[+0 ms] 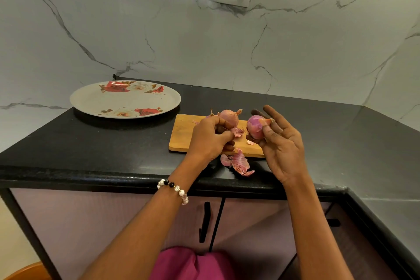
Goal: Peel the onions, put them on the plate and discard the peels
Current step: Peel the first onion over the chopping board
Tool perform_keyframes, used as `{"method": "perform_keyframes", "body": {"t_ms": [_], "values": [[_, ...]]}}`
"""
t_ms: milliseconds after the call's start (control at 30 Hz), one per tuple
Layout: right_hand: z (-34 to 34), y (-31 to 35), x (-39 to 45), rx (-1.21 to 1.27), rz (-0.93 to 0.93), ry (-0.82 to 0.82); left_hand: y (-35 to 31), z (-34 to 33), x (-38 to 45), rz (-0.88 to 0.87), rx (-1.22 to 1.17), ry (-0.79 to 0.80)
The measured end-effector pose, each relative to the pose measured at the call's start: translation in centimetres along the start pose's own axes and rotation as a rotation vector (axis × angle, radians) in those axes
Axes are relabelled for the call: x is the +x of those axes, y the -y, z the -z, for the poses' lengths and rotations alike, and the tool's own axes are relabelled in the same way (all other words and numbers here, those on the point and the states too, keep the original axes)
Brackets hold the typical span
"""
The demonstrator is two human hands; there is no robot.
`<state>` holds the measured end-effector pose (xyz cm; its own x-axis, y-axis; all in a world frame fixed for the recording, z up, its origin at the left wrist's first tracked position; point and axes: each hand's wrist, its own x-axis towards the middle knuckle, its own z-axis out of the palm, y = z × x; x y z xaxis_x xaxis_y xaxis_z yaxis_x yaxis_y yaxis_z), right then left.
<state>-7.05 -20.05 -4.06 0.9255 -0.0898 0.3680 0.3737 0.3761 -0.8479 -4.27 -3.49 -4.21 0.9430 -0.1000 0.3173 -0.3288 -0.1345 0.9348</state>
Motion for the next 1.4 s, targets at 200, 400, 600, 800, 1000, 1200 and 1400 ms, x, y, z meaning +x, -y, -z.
{"method": "perform_keyframes", "body": {"t_ms": [200, 400, 600, 800, 1000, 1200, 1400], "values": [[-0.44, 0.17, -0.08, -0.030, -0.077, -0.044, -0.03, 0.09, -0.09, -0.115, -0.013, 0.005], [-0.65, 0.20, -0.18, -0.033, -0.124, -0.007, -0.19, 0.10, -0.22, -0.242, -0.046, 0.036], [-0.70, 0.39, -0.38, -0.011, -0.158, 0.033, -0.59, 0.19, -0.47, -0.328, -0.022, -0.010], [-0.74, 0.49, -0.53, -0.037, -0.184, 0.048, -0.64, 0.17, -0.50, -0.378, 0.000, -0.053], [-0.98, 0.69, -0.65, -0.035, -0.186, 0.052, -0.37, 0.15, -0.42, -0.485, 0.052, -0.068], [-0.91, 0.82, -0.73, -0.034, -0.181, 0.056, -0.22, 0.16, -0.39, -0.479, 0.013, -0.028], [-0.89, 0.76, -0.69, -0.051, -0.185, 0.033, -0.25, 0.26, -0.43, -0.500, 0.032, -0.051]]}}
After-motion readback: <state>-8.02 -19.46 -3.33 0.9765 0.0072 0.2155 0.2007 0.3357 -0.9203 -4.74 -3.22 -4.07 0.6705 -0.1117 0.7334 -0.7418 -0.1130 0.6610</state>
